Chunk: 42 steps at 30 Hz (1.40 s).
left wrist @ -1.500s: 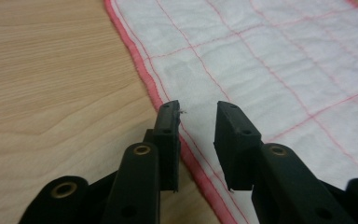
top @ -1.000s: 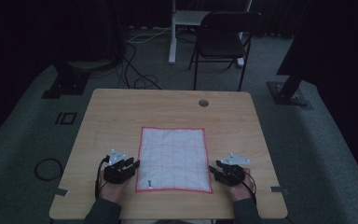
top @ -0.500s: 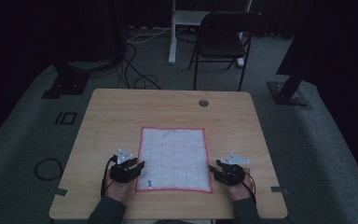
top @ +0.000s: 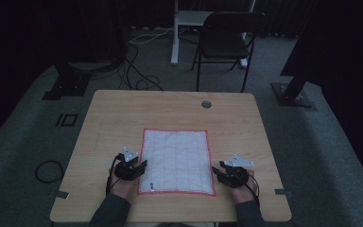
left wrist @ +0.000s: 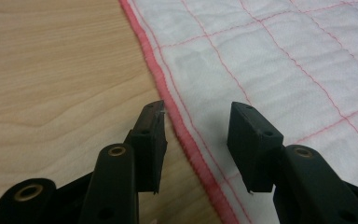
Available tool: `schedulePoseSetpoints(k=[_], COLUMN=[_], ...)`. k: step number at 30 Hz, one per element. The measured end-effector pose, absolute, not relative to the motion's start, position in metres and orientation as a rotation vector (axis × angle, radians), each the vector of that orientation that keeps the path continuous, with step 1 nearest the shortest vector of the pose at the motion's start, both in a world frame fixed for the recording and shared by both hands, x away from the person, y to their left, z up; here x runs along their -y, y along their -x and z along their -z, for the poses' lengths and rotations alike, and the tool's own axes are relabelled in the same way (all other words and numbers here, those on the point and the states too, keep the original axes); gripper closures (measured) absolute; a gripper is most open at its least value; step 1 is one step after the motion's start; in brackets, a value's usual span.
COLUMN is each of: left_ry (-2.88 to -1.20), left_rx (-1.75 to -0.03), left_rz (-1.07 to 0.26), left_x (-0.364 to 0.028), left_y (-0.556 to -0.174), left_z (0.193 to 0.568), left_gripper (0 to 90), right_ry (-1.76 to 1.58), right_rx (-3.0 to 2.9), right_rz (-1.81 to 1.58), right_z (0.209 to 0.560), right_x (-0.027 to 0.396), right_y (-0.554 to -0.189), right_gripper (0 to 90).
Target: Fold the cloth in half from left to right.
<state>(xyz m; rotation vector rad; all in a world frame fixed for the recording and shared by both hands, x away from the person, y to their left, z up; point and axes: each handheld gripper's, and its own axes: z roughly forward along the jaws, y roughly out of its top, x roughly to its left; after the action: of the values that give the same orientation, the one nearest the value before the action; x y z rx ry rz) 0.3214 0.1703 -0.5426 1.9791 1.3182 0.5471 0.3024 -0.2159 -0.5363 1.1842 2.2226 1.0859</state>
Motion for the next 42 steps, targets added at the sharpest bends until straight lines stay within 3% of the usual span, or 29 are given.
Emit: schedulePoseSetpoints(k=[10,17,21,29,42], left_ry=[-1.992,-1.979,-1.974,-1.928,-1.910], left_rx=[-1.329,-1.342,-1.345,-1.374,-1.279], left_rz=[-0.551,-0.515,-0.497,-0.418,-0.416], left_x=[-0.165,-0.167,-0.168,-0.173,-0.161], left_y=[-0.330,-0.332,-0.333,-0.335,-0.334], left_z=[0.541,0.540,0.540,0.540,0.516], left_gripper=[59.4,79.6,86.7,88.0,87.9], right_ry=[-1.153,-1.150,-1.152,-1.149,-1.140], right_rx=[-2.223,-2.230,-2.231,-2.235,-2.250], right_rz=[-1.079,-1.084,-1.087,-1.093,-1.088], right_z=[0.536,0.536,0.536,0.537,0.538], right_x=[0.213,0.213,0.213,0.212,0.206], right_y=[-0.301,-0.302,-0.302,-0.303,-0.310], right_gripper=[56.4,56.2,56.1,56.0,55.9])
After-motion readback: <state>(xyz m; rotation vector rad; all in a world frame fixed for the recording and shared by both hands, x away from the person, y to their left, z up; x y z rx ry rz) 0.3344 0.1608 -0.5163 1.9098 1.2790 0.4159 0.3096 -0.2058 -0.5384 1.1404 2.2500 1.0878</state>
